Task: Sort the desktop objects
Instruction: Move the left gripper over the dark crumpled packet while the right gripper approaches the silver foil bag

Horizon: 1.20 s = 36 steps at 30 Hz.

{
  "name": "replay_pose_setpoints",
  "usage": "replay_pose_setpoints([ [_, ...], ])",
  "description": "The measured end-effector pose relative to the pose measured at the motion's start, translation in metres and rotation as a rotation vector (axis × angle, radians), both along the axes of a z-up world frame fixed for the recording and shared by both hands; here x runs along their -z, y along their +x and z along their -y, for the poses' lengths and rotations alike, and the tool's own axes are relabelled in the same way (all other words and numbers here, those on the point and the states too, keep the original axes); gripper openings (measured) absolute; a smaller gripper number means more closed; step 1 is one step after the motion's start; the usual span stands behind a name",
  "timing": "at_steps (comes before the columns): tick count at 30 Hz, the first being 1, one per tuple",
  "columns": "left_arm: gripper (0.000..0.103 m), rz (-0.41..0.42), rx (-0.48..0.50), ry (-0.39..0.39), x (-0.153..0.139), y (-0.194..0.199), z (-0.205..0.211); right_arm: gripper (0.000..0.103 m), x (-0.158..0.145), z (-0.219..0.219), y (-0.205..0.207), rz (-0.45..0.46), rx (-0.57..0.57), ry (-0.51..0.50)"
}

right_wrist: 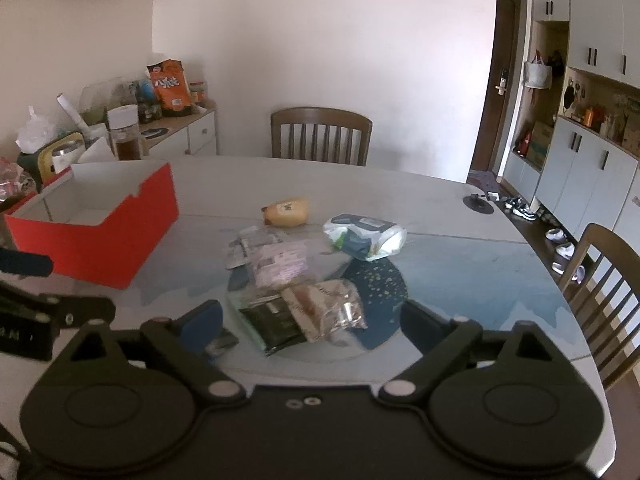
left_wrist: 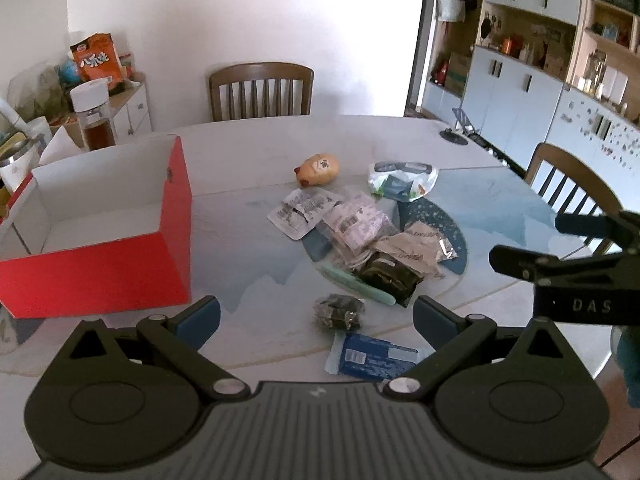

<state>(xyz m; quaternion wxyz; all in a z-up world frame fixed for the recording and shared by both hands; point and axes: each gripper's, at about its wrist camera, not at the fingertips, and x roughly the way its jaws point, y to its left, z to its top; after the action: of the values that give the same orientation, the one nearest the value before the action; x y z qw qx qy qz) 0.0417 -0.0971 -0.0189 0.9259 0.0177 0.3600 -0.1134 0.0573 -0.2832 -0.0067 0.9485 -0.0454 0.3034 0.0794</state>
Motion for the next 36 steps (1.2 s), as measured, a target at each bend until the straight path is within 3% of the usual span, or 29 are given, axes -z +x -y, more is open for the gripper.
replay_pose_setpoints([
  [9, 0.102, -0.043, -0.014, -0.015, 0.026, 0.026, 0.015, 0.091, 0.028, 0.014, 0.04, -0.04, -0.021, -0.012],
  [20, 0.102, -0.057, -0.006, 0.026, 0.059, 0.051, 0.034, 0.085, 0.059, 0.019, 0.084, -0.096, -0.069, -0.034],
  [30, 0.102, -0.084, -0.007, 0.039, 0.08, 0.068, 0.042, 0.086, 0.08, 0.017, 0.114, -0.123, -0.087, -0.03],
  [36, 0.095, -0.106, -0.018, 0.036, 0.09, 0.072, 0.042, 0.083, 0.093, 0.013, 0.126, -0.142, -0.105, -0.048],
])
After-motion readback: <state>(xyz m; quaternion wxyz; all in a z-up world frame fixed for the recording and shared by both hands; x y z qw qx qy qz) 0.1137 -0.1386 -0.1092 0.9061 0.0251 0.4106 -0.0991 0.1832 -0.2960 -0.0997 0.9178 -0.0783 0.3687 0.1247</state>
